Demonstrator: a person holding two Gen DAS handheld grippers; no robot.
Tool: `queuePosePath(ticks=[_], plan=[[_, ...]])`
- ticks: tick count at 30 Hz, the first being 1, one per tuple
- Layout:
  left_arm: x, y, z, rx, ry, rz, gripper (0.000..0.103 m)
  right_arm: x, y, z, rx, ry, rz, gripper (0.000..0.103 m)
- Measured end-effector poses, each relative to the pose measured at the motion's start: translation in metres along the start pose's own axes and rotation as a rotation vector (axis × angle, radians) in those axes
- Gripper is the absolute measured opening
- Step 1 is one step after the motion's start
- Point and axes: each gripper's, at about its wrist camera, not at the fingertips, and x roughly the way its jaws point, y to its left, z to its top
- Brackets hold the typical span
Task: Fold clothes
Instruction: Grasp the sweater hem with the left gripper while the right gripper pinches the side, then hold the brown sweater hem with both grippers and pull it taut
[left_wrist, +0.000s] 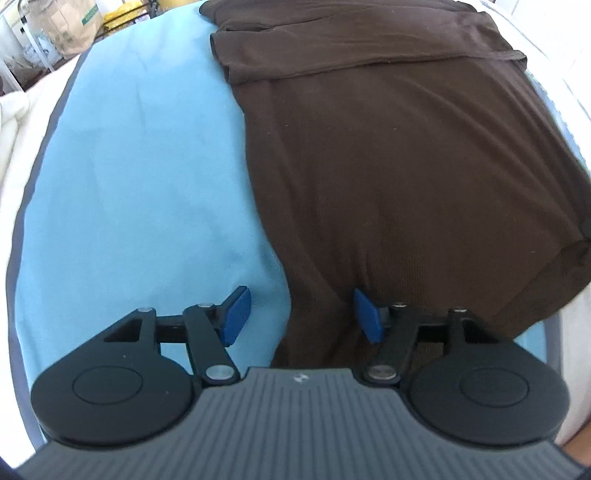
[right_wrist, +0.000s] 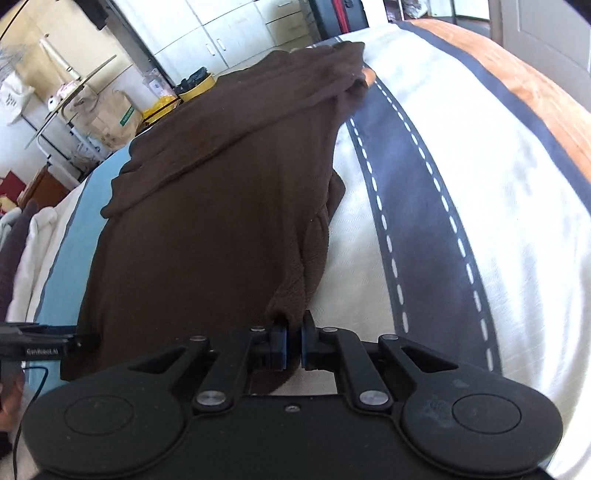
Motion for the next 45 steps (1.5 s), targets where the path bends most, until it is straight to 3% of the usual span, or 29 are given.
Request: queuePosePath(ticks=[1, 2, 4, 6, 13, 17, 22, 29, 31, 33, 35, 38, 40, 42, 44, 45], plan=[[-0.002, -0.001, -0.001, 0.006, -0.012, -0.022, 0.015, 0.003, -0.001, -0.001, 0.012, 0.008, 0.001, 0.011], [-0.004, -0.002, -0.003, 0.011, -0.023, -0.043, 0.004, 0.005, -0.004, -0.001, 0.026, 0.019, 0.001, 0.014], [-0.011, -0.007, -0.006, 0.035, -0.055, 0.044, 0.004, 0.01, -0.005, 0.003, 0.027, 0.023, 0.014, 0.013], [-0.017, -0.01, -0.005, 0.009, -0.094, 0.067, 0.004, 0.008, -0.005, 0.004, -0.011, 0.013, 0.019, 0.009], [-0.063, 0.001, -0.016, -0.144, -0.201, -0.081, 0.004, -0.039, 0.008, 0.001, -0.082, -0.054, 0.09, 0.008], [-0.082, 0.004, -0.031, -0.167, -0.23, -0.093, 0.004, -0.061, 0.009, -0.008, -0.217, -0.059, 0.009, 0.006], [-0.081, 0.005, -0.033, -0.183, -0.242, -0.126, 0.004, -0.069, -0.017, -0.008, -0.085, -0.059, 0.067, 0.005], [-0.039, -0.006, -0.023, -0.118, -0.137, -0.045, 0.005, -0.061, -0.014, -0.005, -0.065, -0.038, 0.058, 0.005], [-0.024, -0.012, -0.019, -0.094, -0.072, -0.008, 0.012, -0.057, -0.014, -0.005, -0.06, -0.012, 0.054, 0.006], [-0.009, -0.018, -0.014, -0.069, -0.007, 0.034, 0.041, -0.054, -0.016, -0.004, -0.048, 0.014, 0.062, 0.006], [-0.007, -0.022, -0.011, -0.055, -0.015, 0.083, 0.046, -0.054, -0.019, -0.001, -0.023, 0.021, 0.075, 0.009], [-0.01, -0.02, -0.009, -0.088, -0.039, 0.054, 0.064, -0.053, -0.026, 0.001, 0.018, 0.042, 0.105, 0.012], [-0.008, -0.016, -0.008, -0.117, -0.03, 0.03, 0.073, -0.054, -0.03, 0.0, 0.053, 0.038, 0.116, 0.021], [0.003, -0.01, -0.01, -0.159, 0.012, 0.0, 0.086, -0.053, -0.034, 0.002, 0.09, 0.028, 0.126, 0.055], [0.013, -0.002, -0.006, -0.215, 0.04, -0.037, 0.087, -0.048, -0.038, 0.006, 0.131, 0.023, 0.153, 0.065], [0.012, -0.001, -0.006, -0.234, 0.028, -0.043, 0.085, -0.042, -0.038, 0.009, 0.147, 0.029, 0.165, 0.066]])
